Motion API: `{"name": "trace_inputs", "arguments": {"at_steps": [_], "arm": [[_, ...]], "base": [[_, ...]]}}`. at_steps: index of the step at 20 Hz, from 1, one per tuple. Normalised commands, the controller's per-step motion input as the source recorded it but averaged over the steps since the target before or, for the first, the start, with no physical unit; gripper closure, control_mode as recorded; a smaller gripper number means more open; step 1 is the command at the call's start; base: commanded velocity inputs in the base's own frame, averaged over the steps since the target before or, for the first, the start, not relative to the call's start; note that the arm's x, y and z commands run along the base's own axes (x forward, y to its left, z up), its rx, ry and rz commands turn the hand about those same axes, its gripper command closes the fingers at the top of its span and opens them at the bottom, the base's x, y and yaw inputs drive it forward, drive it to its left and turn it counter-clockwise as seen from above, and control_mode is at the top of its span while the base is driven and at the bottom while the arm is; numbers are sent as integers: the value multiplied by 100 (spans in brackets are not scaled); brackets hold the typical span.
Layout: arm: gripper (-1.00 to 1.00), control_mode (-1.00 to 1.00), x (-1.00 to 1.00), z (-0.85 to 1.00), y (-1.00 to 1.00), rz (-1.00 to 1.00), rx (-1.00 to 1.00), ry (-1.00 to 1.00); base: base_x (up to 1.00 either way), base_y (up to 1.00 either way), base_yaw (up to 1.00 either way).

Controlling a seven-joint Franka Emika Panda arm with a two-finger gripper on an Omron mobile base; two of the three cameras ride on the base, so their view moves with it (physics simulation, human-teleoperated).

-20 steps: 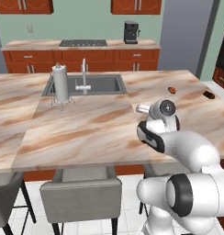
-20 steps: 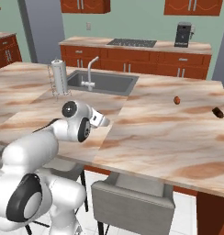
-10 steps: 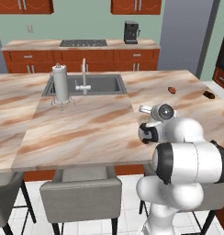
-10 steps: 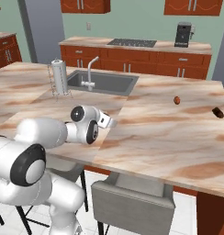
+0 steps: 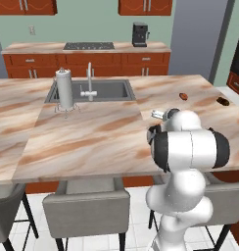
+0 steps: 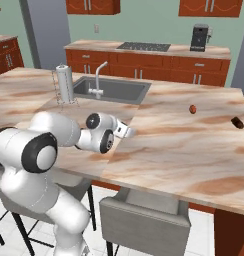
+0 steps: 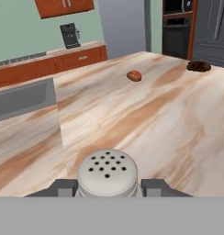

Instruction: Move the mayonnaise and shaker from the cabinet to the dining counter.

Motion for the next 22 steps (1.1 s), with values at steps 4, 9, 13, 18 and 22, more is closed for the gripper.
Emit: {"name": "trace_inputs", "arguments": {"at_steps": [4,9,13,18,22], "arm": [[100,-100,38,-53,-14,-4,0,4],[100,-100,30,-57,-10,-3,0,2],[100,-100,24,-50,0,-2,0,1],[100,-100,23,-46,0,-2,0,0],[100,-100,27,-43,0,-2,0,1]], "base": [[0,0,0],[0,0,0],[0,0,0],[0,0,0],[0,0,0]]}}
